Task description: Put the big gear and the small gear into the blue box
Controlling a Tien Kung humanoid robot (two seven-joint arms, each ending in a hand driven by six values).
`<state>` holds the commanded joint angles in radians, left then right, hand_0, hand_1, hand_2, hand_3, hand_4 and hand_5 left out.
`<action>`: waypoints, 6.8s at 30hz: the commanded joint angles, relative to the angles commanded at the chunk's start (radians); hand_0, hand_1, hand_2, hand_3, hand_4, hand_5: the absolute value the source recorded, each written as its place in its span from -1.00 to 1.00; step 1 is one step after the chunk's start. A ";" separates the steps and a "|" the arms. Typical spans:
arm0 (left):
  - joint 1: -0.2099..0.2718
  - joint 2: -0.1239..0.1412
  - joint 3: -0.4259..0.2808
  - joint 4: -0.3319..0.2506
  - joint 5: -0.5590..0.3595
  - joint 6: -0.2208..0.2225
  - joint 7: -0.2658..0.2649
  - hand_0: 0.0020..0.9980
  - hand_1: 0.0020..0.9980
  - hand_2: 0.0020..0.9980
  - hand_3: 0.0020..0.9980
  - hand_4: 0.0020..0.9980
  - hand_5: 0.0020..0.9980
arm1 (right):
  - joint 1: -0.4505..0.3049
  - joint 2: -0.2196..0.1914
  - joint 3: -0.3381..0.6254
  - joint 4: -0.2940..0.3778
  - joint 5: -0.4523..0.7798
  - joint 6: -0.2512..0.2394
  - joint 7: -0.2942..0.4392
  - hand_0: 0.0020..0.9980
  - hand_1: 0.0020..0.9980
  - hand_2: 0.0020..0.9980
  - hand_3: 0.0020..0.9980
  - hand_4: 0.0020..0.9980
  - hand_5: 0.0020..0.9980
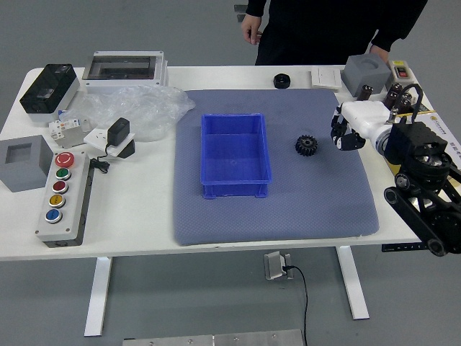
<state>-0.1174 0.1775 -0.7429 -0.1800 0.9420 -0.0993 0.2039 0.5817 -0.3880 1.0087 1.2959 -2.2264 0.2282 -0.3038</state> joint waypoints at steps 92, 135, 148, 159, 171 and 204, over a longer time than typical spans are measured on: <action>-0.001 -0.007 0.018 0.000 0.001 -0.004 0.006 0.64 0.66 0.65 0.62 0.07 -0.76 | 0.204 0.108 -0.064 -0.424 0.192 0.210 0.025 0.49 0.48 0.71 0.78 0.52 -0.38; -0.005 -0.011 0.021 0.000 0.016 -0.006 0.009 0.65 0.66 0.65 0.62 0.07 -0.76 | 0.311 0.263 -0.090 -0.674 0.165 0.177 0.045 0.44 0.40 0.60 0.74 0.49 -0.43; -0.014 -0.016 0.021 0.000 0.020 -0.008 0.010 0.65 0.66 0.65 0.62 0.07 -0.76 | 0.321 0.287 -0.083 -0.714 0.149 0.174 0.045 0.43 0.39 0.59 0.71 0.45 -0.46; -0.019 -0.022 0.022 0.000 0.024 -0.008 0.011 0.65 0.66 0.65 0.62 0.07 -0.76 | 0.322 0.304 -0.079 -0.731 0.125 0.151 0.038 0.34 0.31 0.52 0.67 0.42 -0.48; -0.023 -0.023 0.025 0.000 0.030 -0.009 0.011 0.64 0.66 0.65 0.62 0.07 -0.76 | 0.316 0.322 -0.081 -0.741 0.076 0.113 0.027 0.17 0.16 0.39 0.46 0.37 -0.50; -0.017 -0.018 0.010 0.000 0.032 -0.008 0.011 0.64 0.66 0.65 0.62 0.07 -0.76 | 0.319 0.273 -0.083 -0.697 0.053 0.027 0.003 0.08 -0.10 0.00 0.15 0.17 -0.58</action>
<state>-0.1346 0.1593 -0.7330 -0.1800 0.9743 -0.1078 0.2152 0.9006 -0.1148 0.9256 0.5987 -2.1732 0.2552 -0.3009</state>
